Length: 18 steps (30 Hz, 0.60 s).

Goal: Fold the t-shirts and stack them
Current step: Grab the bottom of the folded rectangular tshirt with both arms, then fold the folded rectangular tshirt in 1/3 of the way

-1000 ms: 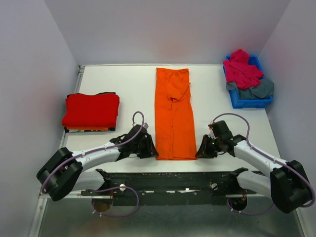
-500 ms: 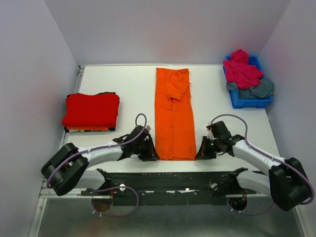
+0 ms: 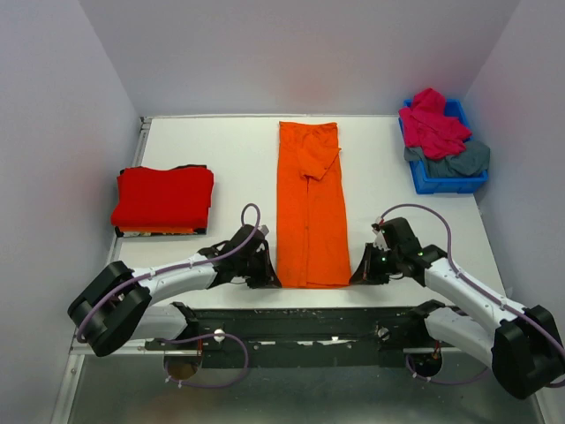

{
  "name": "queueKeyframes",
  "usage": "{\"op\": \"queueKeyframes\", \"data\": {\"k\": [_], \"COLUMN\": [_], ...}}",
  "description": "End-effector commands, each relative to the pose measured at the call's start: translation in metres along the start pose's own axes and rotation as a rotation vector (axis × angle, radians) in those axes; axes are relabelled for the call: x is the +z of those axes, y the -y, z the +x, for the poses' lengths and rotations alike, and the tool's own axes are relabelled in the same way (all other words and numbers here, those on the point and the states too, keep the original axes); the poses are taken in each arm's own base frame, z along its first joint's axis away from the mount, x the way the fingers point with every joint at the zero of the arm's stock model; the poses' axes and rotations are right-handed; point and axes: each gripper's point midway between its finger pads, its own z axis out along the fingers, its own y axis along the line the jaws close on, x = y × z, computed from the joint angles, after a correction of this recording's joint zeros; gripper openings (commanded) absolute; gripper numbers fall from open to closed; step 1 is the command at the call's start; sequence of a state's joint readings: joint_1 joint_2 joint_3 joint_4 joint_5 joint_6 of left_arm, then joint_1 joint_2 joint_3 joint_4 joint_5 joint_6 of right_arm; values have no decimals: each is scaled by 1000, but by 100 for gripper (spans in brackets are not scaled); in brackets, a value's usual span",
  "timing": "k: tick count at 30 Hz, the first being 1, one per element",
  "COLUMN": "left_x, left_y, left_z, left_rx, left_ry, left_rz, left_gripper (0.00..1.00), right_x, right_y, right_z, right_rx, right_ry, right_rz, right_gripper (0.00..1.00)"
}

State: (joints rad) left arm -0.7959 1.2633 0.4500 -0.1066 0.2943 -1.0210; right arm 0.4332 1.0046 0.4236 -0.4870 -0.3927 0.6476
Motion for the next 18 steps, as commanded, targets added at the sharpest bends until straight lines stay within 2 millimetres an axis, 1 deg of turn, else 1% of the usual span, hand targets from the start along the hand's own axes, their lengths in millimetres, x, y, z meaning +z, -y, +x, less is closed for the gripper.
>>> {"op": "queueKeyframes", "data": {"k": [1, 3, 5, 8, 10, 15, 18], "left_x": [-16, -24, -32, -41, -46, -44, -36], "left_y": [12, 27, 36, 49, 56, 62, 62], "left_z": [2, -10, -26, -56, -80, -146, -182], "left_rx": [32, 56, 68, 65, 63, 30, 11], "left_ry": [-14, 19, 49, 98, 149, 267, 307], "left_rz": [25, 45, 52, 79, 98, 92, 67], "left_gripper": [0, 0, 0, 0, 0, 0, 0], "right_x": [-18, -28, -36, -47, -51, -48, -41], "right_y": [-18, -25, -28, -39, -47, -62, -63], "right_z": [-2, -16, -32, -58, -78, -137, -169], "right_rx": [-16, -27, -48, -74, -82, -66, -38], "right_ry": [10, 66, 129, 196, 231, 278, 278], "right_rz": [-39, -30, -7, 22, 36, 36, 16], "right_gripper": [1, 1, 1, 1, 1, 1, 1]}}
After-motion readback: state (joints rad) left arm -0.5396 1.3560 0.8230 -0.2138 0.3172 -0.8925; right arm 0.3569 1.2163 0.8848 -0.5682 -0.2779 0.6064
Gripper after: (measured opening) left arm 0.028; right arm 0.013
